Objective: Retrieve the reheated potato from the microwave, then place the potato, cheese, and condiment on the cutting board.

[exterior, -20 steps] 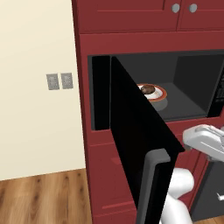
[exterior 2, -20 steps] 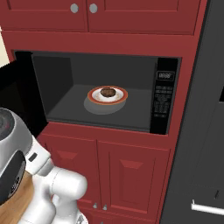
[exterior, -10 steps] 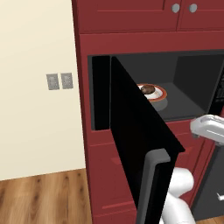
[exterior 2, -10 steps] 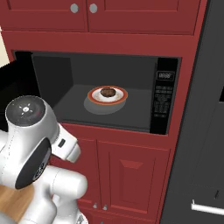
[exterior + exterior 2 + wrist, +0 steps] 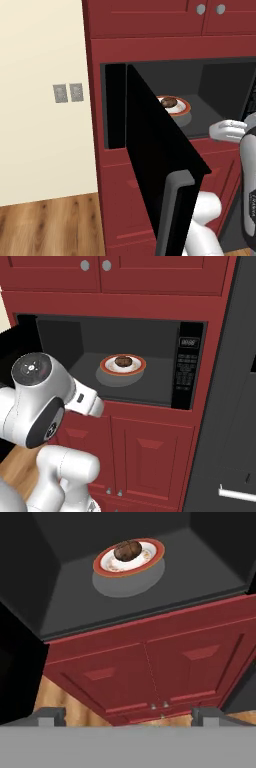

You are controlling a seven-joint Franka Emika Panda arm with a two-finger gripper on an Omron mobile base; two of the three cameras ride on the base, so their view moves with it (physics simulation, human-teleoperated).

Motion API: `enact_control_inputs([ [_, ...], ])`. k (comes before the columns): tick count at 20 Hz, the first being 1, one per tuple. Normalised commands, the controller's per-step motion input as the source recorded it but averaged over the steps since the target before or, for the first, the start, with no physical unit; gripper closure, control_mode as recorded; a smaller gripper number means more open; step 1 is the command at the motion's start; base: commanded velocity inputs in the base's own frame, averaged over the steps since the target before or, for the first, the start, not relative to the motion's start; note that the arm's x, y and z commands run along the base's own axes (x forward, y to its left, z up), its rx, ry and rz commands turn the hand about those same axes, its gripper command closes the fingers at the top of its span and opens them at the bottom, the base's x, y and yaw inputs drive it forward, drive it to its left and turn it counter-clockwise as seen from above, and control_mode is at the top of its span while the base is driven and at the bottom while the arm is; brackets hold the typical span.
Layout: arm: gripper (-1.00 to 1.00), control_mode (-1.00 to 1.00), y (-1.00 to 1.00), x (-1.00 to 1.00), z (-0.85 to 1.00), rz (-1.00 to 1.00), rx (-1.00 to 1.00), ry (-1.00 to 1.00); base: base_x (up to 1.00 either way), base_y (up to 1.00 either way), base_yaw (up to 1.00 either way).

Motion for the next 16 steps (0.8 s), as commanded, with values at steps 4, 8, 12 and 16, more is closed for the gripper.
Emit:
enact_control_inputs([
  [4, -1.0, -1.0, 0.0, 0.5, 0.05, -0.02, -0.11, -0.22, 0.0, 0.0, 0.0],
  [8, -1.0, -1.0, 0.0, 0.5, 0.13, -0.01, -0.06, -0.02, 0.0, 0.0, 0.0],
  [12, -1.0, -1.0, 0.01, 0.57, 0.18, -0.01, -0.09, 0.07, 0.0, 0.0, 0.0],
  [16, -1.0, -1.0, 0.04, 0.59, 0.07, -0.01, -0.08, 0.02, 0.0, 0.0, 0.0],
])
